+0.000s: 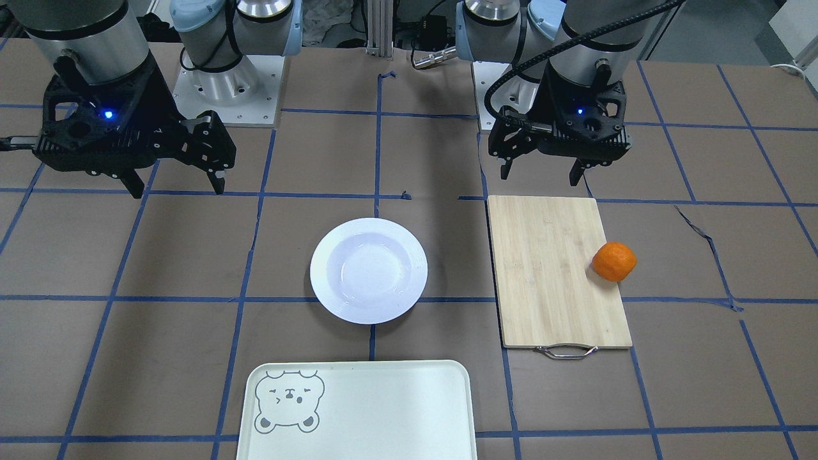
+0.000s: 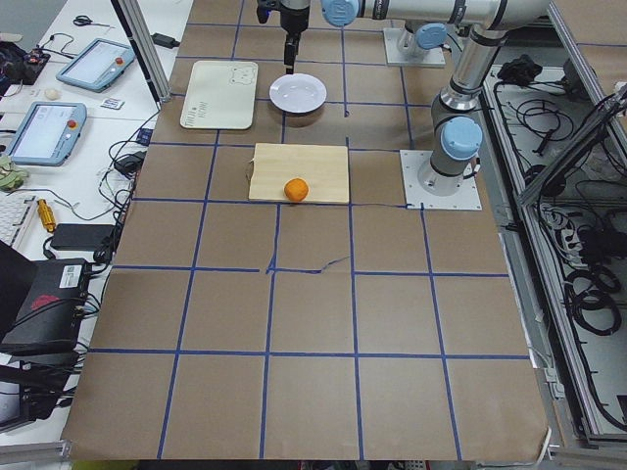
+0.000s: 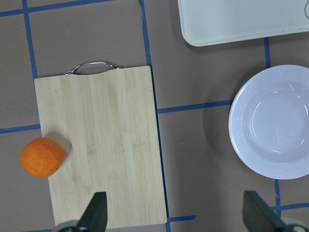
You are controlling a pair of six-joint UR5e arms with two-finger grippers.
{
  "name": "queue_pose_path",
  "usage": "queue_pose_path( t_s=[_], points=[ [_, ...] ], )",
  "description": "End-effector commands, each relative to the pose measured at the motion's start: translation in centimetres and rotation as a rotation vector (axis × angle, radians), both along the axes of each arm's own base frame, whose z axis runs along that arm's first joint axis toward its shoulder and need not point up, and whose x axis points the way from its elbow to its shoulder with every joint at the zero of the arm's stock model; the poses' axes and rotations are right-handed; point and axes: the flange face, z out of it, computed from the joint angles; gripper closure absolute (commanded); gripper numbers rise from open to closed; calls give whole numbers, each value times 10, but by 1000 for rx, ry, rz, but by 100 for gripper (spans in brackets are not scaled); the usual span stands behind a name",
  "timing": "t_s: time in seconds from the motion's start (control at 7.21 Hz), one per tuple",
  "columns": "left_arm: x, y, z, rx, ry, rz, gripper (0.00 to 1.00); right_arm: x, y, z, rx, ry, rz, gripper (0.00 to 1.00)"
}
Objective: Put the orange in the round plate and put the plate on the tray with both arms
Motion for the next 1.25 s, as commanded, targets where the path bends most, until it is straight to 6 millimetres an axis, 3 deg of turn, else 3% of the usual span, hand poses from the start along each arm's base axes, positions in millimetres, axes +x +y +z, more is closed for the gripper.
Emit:
queue_pose_path(
  t_s=[0.0,1.11],
  points=[
    [1,-1,0,-1,0,2,0,-1,3,2,2,-25,-60,0],
    [1,0,2,-4,0,0,0,-1,6,4,2,-14,-62,0]
  ],
)
